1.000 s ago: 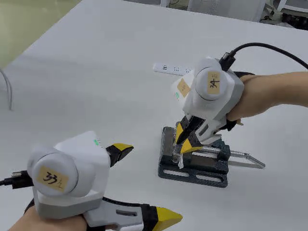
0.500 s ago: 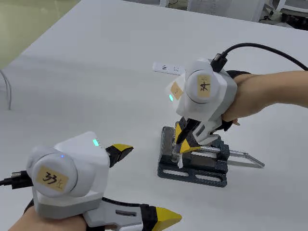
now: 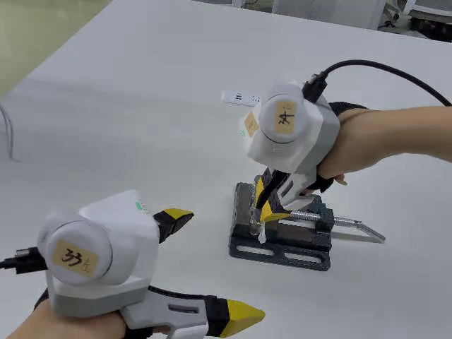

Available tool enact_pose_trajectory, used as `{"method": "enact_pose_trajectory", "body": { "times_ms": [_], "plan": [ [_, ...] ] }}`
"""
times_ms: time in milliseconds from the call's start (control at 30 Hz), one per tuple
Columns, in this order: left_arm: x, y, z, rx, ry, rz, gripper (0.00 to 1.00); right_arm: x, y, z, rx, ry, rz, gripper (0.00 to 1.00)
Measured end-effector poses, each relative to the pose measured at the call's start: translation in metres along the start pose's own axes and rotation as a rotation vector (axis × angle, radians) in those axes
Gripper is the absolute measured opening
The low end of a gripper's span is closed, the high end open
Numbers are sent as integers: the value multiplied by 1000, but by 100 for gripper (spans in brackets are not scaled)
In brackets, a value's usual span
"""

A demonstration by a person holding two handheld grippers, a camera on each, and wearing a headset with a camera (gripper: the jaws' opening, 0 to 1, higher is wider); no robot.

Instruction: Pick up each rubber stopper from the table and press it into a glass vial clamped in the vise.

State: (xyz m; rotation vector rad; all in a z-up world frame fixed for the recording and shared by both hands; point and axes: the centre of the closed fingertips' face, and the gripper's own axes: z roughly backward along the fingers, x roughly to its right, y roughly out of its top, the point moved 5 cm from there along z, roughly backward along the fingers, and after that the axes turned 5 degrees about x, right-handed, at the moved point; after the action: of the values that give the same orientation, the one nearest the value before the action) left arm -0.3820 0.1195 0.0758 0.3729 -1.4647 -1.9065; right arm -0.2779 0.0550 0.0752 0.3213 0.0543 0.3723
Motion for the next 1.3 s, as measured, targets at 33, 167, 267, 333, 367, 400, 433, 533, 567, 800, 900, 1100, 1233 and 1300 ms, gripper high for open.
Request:
{"method": "enact_pose_trajectory", "body": {
  "times_ms": [33, 167, 267, 333, 367, 400, 433, 533, 567, 800, 900, 1100, 1233, 1300],
  "plan": [
    [0, 0, 0, 0, 0, -1, 94, 0, 0, 0, 4, 0, -7, 4],
    [0, 0, 0, -2, -1, 0, 94, 0, 0, 1, 12, 17, 6, 5],
    [-1, -1, 0, -2, 1, 3, 93, -2, -1, 1, 7, 22, 25, 5],
    [-1, -1, 0, -3, 0, 5, 93, -2, -1, 2, 3, 22, 41, 6],
    [-1, -1, 0, -3, -1, 5, 93, -2, -1, 2, 3, 23, 43, 6],
    [0, -2, 0, -7, -1, 4, 93, -1, -1, 2, 3, 24, 44, 6],
    [0, -2, 0, -8, -3, 5, 93, -1, -1, 2, 4, 24, 45, 6],
    [0, -2, 0, -6, -4, 6, 93, -1, -1, 2, 5, 22, 47, 6],
    [0, -2, 0, -6, -5, 7, 93, -1, -1, 2, 5, 22, 49, 6],
    [0, -2, 0, -5, -6, 9, 93, 0, -1, 1, 11, 28, 41, 7],
    [0, -3, 0, -8, -7, 10, 93, -1, -1, 1, 12, 33, 46, 9],
    [1, -4, 0, -9, -9, 10, 93, -2, -1, 2, 15, 30, 46, 9],
    [1, -4, 0, -10, -9, 10, 93, 0, 0, 3, 25, 25, 48, 12],
    [1, -4, 0, -9, -8, 9, 93, 0, 0, 4, 25, 28, 49, 13]
  ]
}}
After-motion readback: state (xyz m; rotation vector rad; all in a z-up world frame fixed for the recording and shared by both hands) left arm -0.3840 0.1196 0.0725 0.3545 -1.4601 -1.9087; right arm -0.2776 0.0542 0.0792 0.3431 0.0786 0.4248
